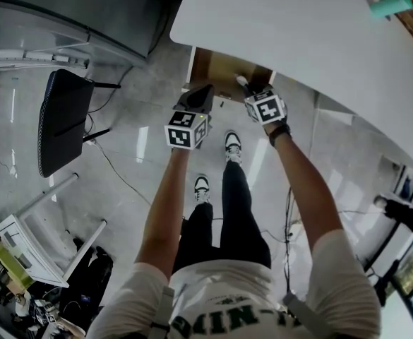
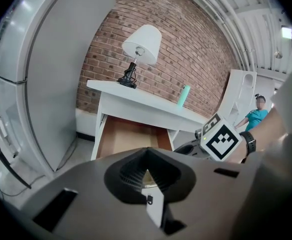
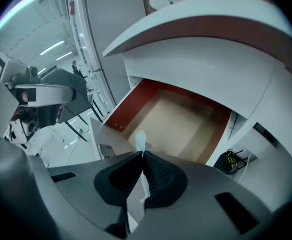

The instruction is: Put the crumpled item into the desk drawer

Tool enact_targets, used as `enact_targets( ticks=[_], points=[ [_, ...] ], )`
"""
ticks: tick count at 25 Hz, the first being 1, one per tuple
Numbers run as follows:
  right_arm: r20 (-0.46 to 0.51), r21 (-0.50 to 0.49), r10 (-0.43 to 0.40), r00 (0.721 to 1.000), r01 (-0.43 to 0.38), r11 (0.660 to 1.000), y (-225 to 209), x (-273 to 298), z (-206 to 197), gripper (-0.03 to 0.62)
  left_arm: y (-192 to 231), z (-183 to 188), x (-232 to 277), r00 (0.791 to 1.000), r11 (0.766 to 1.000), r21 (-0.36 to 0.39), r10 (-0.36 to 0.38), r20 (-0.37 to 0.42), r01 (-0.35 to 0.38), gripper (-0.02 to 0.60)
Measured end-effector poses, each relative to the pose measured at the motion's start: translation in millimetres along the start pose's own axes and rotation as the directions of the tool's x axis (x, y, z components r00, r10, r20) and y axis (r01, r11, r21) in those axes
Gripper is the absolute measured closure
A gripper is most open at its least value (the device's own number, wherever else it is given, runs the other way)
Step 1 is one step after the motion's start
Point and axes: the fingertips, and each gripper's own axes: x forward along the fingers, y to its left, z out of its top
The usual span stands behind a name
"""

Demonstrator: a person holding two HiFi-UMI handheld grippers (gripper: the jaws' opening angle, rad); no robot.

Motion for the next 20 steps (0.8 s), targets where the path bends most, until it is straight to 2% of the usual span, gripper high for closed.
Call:
enact_targets(
  ticks=[2, 6, 10, 12, 16, 20],
  points=[
    [-0.024, -0.002, -0.012, 1.000, 0.012, 1.000, -5, 7, -5, 0.586, 2, -3, 2, 1.000, 1.000, -0.001, 0.000, -0.002, 0.000, 0.583],
    [-0.066, 0.025, 0.017, 0.998, -0.016, 1.000, -4, 21, -19, 0.586, 2, -3, 1, 1.000, 1.000, -0.022, -0.002, 0.025, 0.003, 0.583],
    [-0.067, 0.041, 0.006, 0.998, -0.003, 0.999, -4, 22, -20, 0.577, 2, -5, -3, 1.000, 1.000, -0.012, 0.000, 0.024, 0.000, 0.583],
    [-0.056, 0.061, 0.013, 0.998, -0.009, 0.998, 0, 18, -19, 0.437, 1, -7, -7, 1.000, 1.000, -0.009, 0.003, 0.016, -0.003, 0.583],
    [-0.041, 0.076, 0.011, 0.999, -0.008, 0.997, 3, 2, -16, 0.432, -4, -3, -18, 1.000, 1.000, 0.000, 0.004, 0.018, -0.004, 0.583],
    [0.022, 0.094, -0.020, 1.000, 0.018, 0.995, 1, -23, -9, 0.432, -10, 10, -31, 0.999, 1.000, 0.000, 0.008, 0.040, -0.008, 0.583]
  ],
)
